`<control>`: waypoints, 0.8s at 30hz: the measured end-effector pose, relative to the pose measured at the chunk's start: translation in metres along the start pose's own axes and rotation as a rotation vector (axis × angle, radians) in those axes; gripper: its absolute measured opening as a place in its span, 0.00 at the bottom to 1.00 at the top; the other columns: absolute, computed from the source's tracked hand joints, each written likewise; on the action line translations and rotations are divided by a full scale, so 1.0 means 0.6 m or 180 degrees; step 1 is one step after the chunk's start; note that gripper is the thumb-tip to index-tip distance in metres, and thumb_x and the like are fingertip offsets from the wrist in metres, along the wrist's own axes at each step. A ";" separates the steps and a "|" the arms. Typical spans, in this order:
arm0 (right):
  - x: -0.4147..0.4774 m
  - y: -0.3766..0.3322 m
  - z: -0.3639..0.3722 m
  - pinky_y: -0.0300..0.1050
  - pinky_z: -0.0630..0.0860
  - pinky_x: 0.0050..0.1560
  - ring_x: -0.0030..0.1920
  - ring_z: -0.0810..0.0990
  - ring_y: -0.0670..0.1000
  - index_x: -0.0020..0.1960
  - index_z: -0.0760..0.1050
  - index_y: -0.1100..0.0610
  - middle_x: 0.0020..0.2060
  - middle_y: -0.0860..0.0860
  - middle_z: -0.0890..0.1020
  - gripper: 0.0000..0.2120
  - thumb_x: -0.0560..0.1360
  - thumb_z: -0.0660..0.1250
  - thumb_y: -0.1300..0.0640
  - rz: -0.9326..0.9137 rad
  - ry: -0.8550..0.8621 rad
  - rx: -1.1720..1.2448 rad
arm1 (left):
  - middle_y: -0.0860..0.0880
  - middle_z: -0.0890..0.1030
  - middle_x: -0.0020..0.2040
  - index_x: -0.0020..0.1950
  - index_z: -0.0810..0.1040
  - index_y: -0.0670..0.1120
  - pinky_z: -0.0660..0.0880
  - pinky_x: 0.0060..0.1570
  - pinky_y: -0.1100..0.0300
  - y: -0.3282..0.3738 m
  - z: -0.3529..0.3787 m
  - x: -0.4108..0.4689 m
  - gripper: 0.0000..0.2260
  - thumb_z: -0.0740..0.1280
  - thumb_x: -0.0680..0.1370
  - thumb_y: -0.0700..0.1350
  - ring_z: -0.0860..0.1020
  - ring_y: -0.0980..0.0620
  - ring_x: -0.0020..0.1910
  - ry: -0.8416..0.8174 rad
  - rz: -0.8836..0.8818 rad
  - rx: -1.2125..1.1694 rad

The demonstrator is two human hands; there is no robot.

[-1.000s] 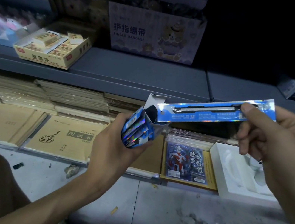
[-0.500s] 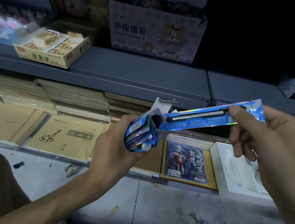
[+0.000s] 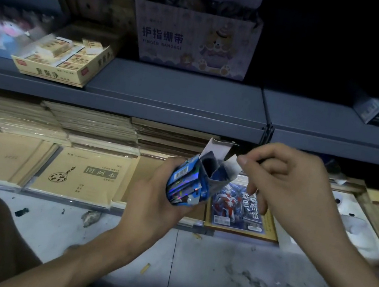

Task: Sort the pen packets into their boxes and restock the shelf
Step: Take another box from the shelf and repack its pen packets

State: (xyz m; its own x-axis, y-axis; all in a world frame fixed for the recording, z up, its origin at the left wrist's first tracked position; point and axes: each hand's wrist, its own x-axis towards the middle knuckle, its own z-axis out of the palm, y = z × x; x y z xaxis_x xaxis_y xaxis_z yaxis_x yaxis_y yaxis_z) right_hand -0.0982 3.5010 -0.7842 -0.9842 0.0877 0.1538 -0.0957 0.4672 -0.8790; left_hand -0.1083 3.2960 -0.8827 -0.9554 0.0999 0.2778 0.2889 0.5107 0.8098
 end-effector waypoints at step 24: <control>-0.036 0.006 0.054 0.46 0.79 0.33 0.30 0.82 0.42 0.41 0.85 0.45 0.33 0.40 0.85 0.05 0.76 0.74 0.52 -0.0267 0.0373 -0.0786 | 0.50 0.81 0.43 0.60 0.74 0.48 0.68 0.33 0.56 -0.016 0.007 0.014 0.29 0.72 0.59 0.39 0.78 0.43 0.38 0.0402 0.1246 0.1950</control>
State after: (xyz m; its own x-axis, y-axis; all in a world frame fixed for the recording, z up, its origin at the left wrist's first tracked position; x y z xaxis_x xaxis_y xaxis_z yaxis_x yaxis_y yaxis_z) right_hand -0.0820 3.4719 -0.8052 -0.9491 0.1340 0.2852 -0.1228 0.6760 -0.7266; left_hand -0.1195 3.2952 -0.8904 -0.7644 0.2923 0.5746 0.4861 0.8469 0.2158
